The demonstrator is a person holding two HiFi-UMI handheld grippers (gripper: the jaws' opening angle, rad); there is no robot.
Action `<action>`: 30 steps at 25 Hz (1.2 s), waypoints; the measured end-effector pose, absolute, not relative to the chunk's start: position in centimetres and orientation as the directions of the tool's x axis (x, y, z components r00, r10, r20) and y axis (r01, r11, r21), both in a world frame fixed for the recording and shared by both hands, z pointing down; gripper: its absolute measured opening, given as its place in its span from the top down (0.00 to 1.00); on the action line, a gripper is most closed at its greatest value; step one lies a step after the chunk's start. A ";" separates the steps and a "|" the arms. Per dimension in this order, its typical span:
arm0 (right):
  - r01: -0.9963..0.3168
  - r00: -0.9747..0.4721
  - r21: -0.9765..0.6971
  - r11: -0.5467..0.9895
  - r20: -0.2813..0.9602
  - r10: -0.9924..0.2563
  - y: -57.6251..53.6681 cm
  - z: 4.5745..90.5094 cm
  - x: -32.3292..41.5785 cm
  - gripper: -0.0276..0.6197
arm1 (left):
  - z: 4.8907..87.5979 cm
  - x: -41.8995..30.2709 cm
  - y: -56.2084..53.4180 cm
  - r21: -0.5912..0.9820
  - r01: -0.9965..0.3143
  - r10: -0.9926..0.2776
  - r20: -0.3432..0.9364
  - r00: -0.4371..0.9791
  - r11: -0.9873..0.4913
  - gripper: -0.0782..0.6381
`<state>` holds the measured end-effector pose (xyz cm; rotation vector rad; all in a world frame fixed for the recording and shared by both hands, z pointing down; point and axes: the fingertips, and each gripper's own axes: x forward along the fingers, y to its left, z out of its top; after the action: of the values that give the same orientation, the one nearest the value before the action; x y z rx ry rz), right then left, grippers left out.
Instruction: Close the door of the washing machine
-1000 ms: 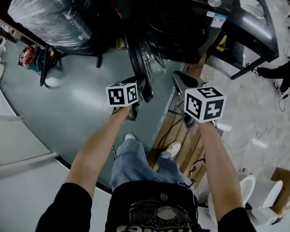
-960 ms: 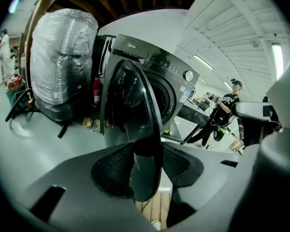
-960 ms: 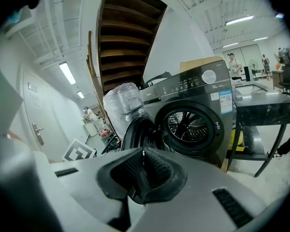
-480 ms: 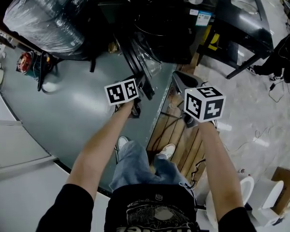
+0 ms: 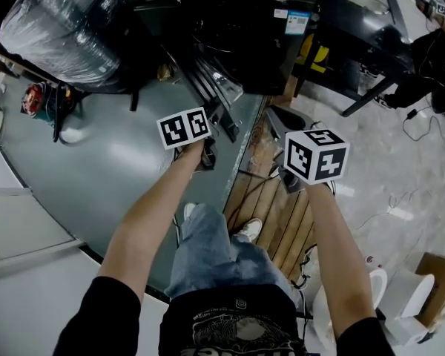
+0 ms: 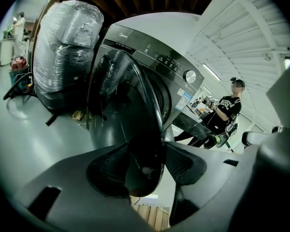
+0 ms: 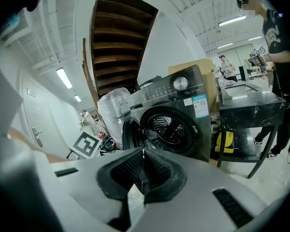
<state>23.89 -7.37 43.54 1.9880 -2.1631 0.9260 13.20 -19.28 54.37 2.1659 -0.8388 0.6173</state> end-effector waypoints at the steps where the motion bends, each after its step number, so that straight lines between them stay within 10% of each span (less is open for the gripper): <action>1: -0.924 -0.166 -0.382 -0.012 0.429 -0.888 -7.3 43.5 24.1 0.92 | 54.3 13.6 -19.4 0.454 -0.717 -0.371 0.636 0.677 -0.530 0.57; 30: -0.920 -0.101 -0.384 -0.083 0.436 -0.894 -10.6 46.4 30.0 0.92 | 54.6 25.3 -21.6 0.538 -0.681 -0.352 0.592 0.725 -0.496 0.52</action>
<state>29.97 -10.55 46.36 2.0774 -2.0980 0.9438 25.33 -21.56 54.55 2.1272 -0.7796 0.5257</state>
